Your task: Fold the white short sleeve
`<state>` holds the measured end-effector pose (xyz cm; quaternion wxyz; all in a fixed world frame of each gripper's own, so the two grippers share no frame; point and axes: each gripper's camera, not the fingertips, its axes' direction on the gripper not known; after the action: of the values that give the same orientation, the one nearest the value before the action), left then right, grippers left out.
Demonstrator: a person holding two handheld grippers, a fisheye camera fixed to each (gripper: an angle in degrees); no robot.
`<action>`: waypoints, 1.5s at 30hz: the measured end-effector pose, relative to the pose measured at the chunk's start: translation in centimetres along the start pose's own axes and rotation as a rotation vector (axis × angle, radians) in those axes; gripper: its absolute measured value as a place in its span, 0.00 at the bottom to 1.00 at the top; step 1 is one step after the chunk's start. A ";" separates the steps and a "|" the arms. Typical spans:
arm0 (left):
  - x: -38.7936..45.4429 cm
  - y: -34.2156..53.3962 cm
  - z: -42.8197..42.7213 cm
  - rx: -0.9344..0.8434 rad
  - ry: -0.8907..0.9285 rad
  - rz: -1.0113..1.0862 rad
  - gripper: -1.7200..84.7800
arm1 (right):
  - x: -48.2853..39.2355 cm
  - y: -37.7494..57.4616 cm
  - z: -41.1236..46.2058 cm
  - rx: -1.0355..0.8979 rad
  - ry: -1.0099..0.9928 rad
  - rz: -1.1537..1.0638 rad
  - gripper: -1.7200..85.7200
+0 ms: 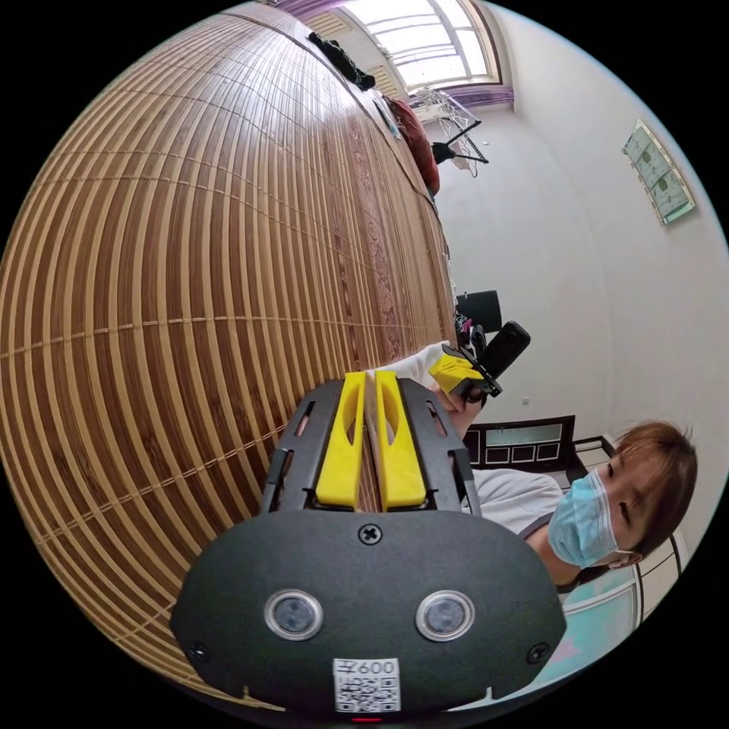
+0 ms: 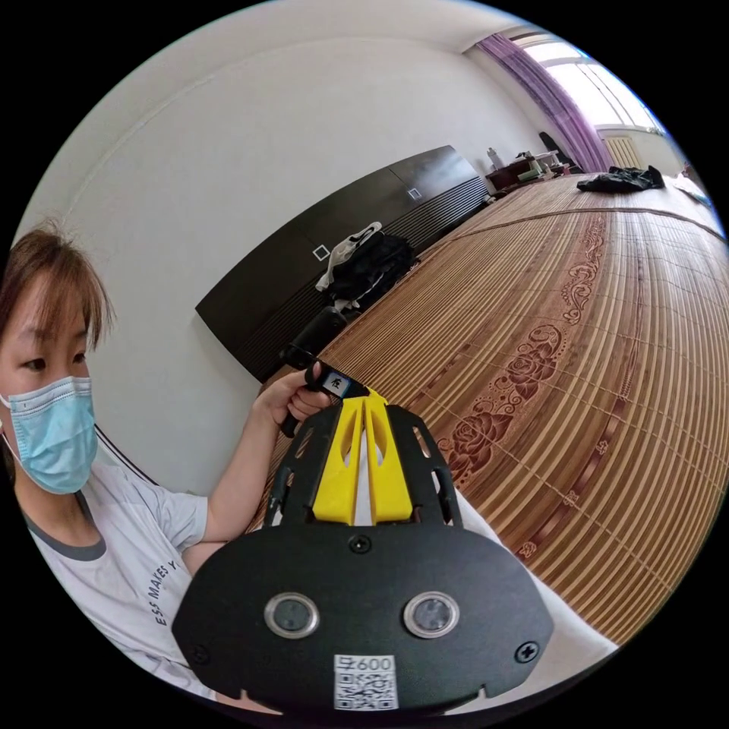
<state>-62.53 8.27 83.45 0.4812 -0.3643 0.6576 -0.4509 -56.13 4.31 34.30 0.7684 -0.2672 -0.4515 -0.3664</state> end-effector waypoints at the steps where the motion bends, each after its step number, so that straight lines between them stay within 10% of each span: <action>1: 0.1 0.0 0.0 0.000 -0.003 0.004 0.04 | -0.1 -0.1 0.0 -0.001 0.000 0.000 0.01; 45: 6.6 4.7 0.0 0.030 -0.330 0.187 0.02 | -8.2 -7.3 6.7 -0.250 0.325 0.062 0.01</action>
<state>-64.52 3.82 76.99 0.6277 -0.3633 0.5940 -0.3481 -68.01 7.59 30.55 0.8030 -0.3115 -0.2642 -0.4340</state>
